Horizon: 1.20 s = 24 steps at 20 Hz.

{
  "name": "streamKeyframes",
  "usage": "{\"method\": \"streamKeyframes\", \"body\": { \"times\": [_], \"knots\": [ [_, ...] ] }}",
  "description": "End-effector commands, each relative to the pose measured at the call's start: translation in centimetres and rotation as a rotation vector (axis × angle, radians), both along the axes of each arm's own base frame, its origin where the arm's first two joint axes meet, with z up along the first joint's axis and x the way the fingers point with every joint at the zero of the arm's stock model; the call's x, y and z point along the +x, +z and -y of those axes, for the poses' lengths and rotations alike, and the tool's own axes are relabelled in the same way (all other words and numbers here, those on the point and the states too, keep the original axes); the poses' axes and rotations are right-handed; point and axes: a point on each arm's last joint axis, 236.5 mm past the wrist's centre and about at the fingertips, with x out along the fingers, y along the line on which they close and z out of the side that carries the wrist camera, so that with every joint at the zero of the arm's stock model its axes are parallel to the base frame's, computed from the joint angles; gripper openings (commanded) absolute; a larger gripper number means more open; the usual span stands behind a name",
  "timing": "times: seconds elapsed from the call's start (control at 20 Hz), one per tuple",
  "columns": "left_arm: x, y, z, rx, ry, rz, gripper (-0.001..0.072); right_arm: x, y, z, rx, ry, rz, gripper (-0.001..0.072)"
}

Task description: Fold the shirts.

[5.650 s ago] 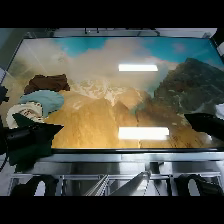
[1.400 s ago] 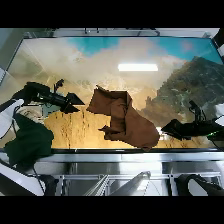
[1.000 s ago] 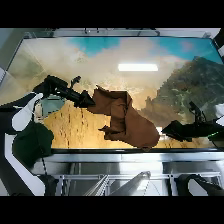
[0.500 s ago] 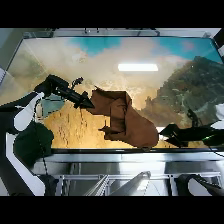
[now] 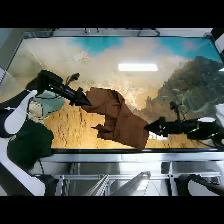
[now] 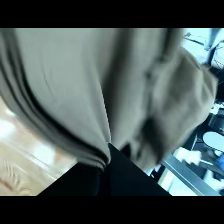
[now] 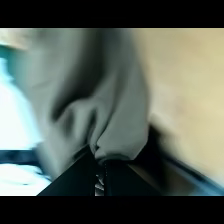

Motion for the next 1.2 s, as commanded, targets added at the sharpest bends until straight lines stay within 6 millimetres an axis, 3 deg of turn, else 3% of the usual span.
{"method": "streamKeyframes", "body": {
  "times": [0.0, 0.05, 0.15, 0.25, 0.3, 0.35, 0.4, 0.5, 0.6, 0.7, 0.8, 0.9, 1.1, 1.15],
  "knots": [
    [0.3, 9.4, -1.2, -0.085, 0.037, 0.164, 0.0012, 5.1, 14.5, 2.8, 0.181, -0.067, 0.414, 0.0017],
    [0.2, 13.8, -1.5, -0.13, 0.063, 0.252, 0.0013, 5.9, 20.5, 4.3, 0.197, -0.097, 0.591, 0.0017],
    [-1.9, 24.2, -2.1, -0.166, 0.087, 0.52, 0.0013, 4.7, 32.4, 6.5, 0.17, -0.134, 0.939, 0.0017],
    [-5.7, 34.2, -2.6, -0.119, 0.114, 0.853, 0.0014, 1.5, 40.4, 6.7, 0.037, -0.139, 1.19, 0.0016],
    [-8.3, 38.6, -2.6, -0.084, 0.133, 1.019, 0.0015, -0.7, 43.2, 6.0, -0.029, -0.131, 1.285, 0.0017],
    [-11.2, 41.8, -2.4, -0.061, 0.141, 1.144, 0.0015, -2.5, 45.0, 5.1, -0.075, -0.123, 1.35, 0.0017],
    [-14.3, 44.1, -2.3, -0.026, 0.138, 1.249, 0.0016, -4.0, 46.0, 4.3, -0.112, -0.128, 1.391, 0.0017],
    [-18.6, 45.9, -2.4, 0.056, 0.143, 1.369, 0.0016, -4.9, 45.6, 3.5, -0.205, -0.142, 1.389, 0.0017],
    [-20.1, 45.2, -2.9, 0.103, 0.178, 1.377, 0.0016, -2.9, 43.0, 4.8, -0.334, -0.189, 1.275, 0.0017],
    [-18.2, 41.8, -4.0, 0.125, 0.223, 1.271, 0.0016, 0.1, 39.6, 6.4, -0.371, -0.226, 1.139, 0.0018],
    [-14.7, 36.2, -5.0, 0.102, 0.253, 1.092, 0.0016, 2.7, 35.4, 5.6, -0.281, -0.178, 1.008, 0.0018],
    [-11.2, 28.9, -5.4, 0.072, 0.235, 0.909, 0.0017, 6.5, 28.1, 4.8, -0.264, -0.149, 0.832, 0.0018],
    [-4.9, 13.4, -5.4, 0.056, 0.248, 0.574, 0.0023, 13.3, 9.6, 6.7, -0.441, -0.161, 0.465, 0.002],
    [-3.9, 9.7, -5.3, 0.061, 0.259, 0.477, 0.0211, 14.3, 5.7, 7.4, -0.461, -0.164, 0.381, 0.0112]
  ]
}}
